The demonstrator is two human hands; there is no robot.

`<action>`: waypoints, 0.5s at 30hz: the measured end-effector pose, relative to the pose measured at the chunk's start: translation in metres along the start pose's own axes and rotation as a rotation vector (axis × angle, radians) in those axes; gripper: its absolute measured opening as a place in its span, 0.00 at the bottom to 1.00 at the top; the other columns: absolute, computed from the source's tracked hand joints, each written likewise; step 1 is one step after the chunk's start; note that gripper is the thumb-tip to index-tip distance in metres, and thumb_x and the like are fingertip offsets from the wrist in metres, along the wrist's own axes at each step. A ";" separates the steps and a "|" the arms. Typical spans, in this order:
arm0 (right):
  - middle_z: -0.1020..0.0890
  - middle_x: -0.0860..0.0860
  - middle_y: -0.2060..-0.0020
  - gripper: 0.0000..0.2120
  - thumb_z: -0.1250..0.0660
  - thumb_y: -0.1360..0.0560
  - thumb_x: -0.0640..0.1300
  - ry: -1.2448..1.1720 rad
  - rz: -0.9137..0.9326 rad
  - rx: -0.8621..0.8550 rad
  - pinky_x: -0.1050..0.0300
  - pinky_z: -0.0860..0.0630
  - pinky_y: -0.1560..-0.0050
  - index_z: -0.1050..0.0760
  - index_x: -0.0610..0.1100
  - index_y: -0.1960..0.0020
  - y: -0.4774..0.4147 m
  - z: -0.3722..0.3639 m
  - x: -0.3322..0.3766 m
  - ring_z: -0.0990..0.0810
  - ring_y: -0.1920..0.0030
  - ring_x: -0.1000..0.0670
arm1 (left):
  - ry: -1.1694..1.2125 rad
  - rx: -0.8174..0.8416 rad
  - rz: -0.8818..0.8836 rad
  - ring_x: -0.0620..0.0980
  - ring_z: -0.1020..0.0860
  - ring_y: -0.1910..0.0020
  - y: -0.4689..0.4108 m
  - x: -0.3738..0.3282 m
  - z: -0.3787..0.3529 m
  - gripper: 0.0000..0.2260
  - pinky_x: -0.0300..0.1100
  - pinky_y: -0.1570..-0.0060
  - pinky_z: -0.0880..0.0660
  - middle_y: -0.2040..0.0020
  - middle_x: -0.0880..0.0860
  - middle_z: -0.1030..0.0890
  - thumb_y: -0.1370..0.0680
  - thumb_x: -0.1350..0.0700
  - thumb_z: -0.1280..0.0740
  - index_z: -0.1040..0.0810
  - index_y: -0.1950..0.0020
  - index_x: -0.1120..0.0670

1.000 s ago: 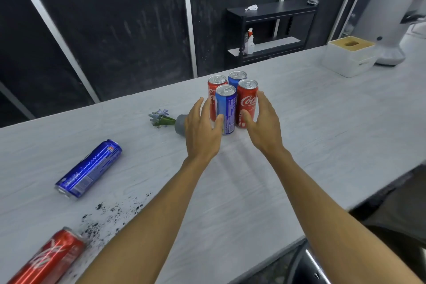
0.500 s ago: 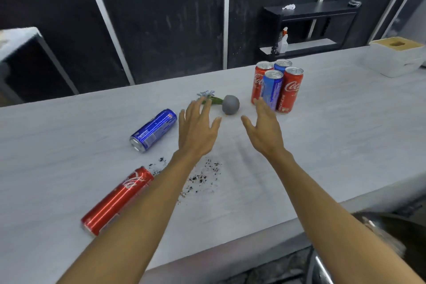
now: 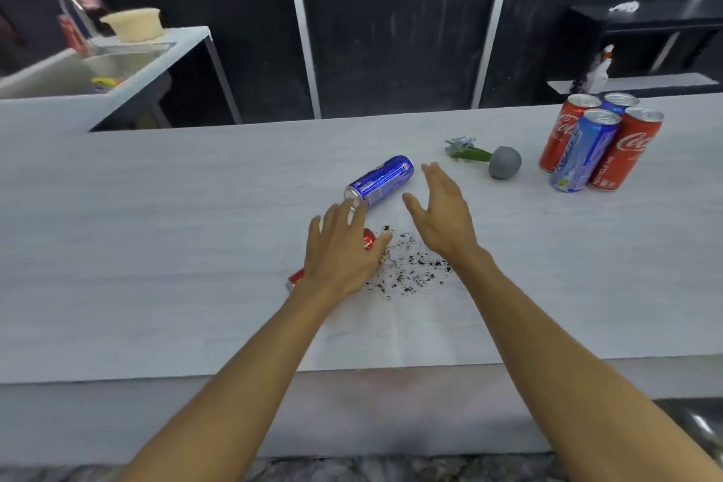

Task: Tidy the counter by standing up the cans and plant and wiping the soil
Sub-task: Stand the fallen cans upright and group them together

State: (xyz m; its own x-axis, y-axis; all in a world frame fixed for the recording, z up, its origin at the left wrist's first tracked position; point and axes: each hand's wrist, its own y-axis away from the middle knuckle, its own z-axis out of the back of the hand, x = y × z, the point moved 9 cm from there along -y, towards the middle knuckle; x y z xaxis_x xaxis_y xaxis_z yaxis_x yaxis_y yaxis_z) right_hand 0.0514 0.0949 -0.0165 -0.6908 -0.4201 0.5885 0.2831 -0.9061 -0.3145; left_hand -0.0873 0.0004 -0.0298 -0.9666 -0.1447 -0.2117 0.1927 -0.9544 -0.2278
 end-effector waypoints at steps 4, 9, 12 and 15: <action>0.41 0.46 0.24 0.30 0.40 0.20 0.52 -0.014 0.006 0.029 0.51 0.42 0.27 0.46 0.43 0.23 0.005 -0.016 0.016 0.43 0.25 0.47 | -0.017 0.112 0.030 0.53 0.40 0.26 0.020 0.015 -0.011 0.34 0.53 0.28 0.44 0.24 0.52 0.38 0.24 0.32 0.46 0.42 0.24 0.50; 0.38 0.45 0.25 0.30 0.39 0.21 0.52 -0.019 0.015 0.033 0.50 0.39 0.29 0.44 0.43 0.24 0.008 -0.024 0.022 0.40 0.26 0.46 | -0.084 0.124 0.005 0.55 0.30 0.35 0.024 0.013 -0.007 0.29 0.50 0.40 0.32 0.32 0.56 0.29 0.21 0.37 0.44 0.40 0.26 0.53; 0.37 0.45 0.25 0.31 0.39 0.21 0.54 -0.018 -0.020 0.043 0.50 0.39 0.29 0.44 0.43 0.24 0.004 -0.027 0.020 0.39 0.26 0.46 | -0.053 0.137 0.034 0.55 0.30 0.35 0.023 0.015 -0.005 0.29 0.50 0.43 0.30 0.33 0.57 0.28 0.21 0.39 0.42 0.41 0.26 0.54; 0.37 0.44 0.26 0.32 0.40 0.21 0.56 -0.027 -0.071 0.048 0.50 0.38 0.30 0.43 0.42 0.24 -0.003 -0.030 0.018 0.38 0.27 0.45 | -0.019 0.098 0.058 0.55 0.30 0.35 0.017 0.024 0.001 0.30 0.50 0.43 0.29 0.33 0.57 0.29 0.21 0.39 0.42 0.42 0.24 0.54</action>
State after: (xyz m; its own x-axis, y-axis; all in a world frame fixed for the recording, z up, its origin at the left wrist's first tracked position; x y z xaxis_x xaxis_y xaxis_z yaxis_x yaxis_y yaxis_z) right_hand 0.0178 0.0915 -0.0271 -0.6920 -0.3556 0.6283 0.2661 -0.9346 -0.2360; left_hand -0.1073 -0.0191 -0.0381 -0.9576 -0.2043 -0.2032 0.2316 -0.9652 -0.1212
